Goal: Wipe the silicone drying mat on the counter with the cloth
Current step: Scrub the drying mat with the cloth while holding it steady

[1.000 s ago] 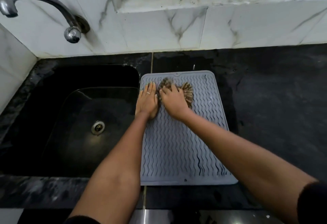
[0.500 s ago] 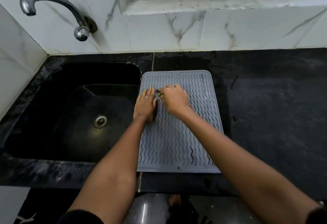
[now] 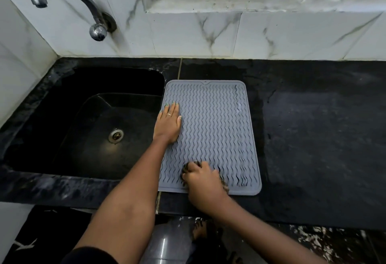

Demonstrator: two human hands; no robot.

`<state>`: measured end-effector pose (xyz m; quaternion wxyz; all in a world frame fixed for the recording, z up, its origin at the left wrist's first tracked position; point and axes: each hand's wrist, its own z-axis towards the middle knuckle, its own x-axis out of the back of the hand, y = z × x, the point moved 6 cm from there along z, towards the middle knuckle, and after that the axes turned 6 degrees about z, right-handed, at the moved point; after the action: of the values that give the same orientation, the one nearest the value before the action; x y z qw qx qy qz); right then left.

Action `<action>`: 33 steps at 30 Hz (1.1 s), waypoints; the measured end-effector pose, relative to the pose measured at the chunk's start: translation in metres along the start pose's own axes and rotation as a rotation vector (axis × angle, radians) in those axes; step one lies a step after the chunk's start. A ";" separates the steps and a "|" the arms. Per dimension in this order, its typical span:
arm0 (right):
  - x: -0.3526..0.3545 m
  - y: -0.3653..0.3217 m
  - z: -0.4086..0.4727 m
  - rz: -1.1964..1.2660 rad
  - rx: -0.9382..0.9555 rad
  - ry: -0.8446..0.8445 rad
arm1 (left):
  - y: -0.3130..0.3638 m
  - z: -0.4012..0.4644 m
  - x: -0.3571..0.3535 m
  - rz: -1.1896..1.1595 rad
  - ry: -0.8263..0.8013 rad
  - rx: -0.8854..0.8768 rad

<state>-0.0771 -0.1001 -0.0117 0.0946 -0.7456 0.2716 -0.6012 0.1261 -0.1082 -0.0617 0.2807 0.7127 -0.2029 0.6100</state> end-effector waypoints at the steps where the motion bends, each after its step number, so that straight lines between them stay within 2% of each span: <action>1: 0.011 0.003 0.008 0.103 -0.021 0.042 | 0.000 -0.001 0.000 0.003 -0.007 0.000; 3: 0.041 0.016 0.036 0.234 -0.083 0.233 | -0.001 -0.006 0.001 0.010 -0.031 0.004; 5: 0.065 0.033 0.073 0.233 -0.091 0.385 | -0.001 -0.012 0.000 0.027 -0.048 0.007; 6: 0.071 0.040 0.091 0.208 -0.085 0.381 | -0.001 -0.015 0.000 0.039 -0.052 0.006; 9: 0.063 0.053 0.118 -0.033 -0.079 0.214 | -0.001 -0.026 -0.001 0.044 -0.062 0.009; 11: 0.052 0.048 0.103 -0.107 -0.023 0.247 | -0.002 -0.034 -0.002 0.054 -0.064 0.005; 13: 0.035 0.037 0.066 -0.095 0.078 0.331 | -0.001 -0.041 -0.001 0.063 -0.064 0.002; 15: 0.017 0.026 0.021 -0.066 0.155 0.329 | 0.000 -0.046 -0.002 0.075 -0.061 0.001; 18: -0.004 0.014 -0.024 -0.109 0.183 0.180 | 0.002 -0.052 -0.002 0.083 -0.078 0.003; 20: 0.003 0.017 -0.026 -0.023 0.110 0.110 | 0.003 -0.057 -0.003 0.095 -0.084 0.005; 22: 0.025 0.024 -0.010 0.125 0.010 0.155 | 0.004 -0.061 -0.003 0.100 -0.102 0.001; 25: 0.059 0.034 0.030 0.168 -0.007 0.390 | 0.005 -0.067 -0.003 0.105 -0.120 0.004; 30: 0.034 0.033 0.044 -0.209 0.143 0.285 | 0.003 -0.071 0.000 0.114 -0.110 0.006; 33: 0.010 0.026 0.002 -0.210 0.286 0.271 | 0.003 -0.071 0.011 0.080 0.023 -0.004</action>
<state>-0.0811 -0.1274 -0.0160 0.0989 -0.6611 0.1148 -0.7348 0.0728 -0.0640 -0.0439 0.2597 0.6965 -0.2293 0.6284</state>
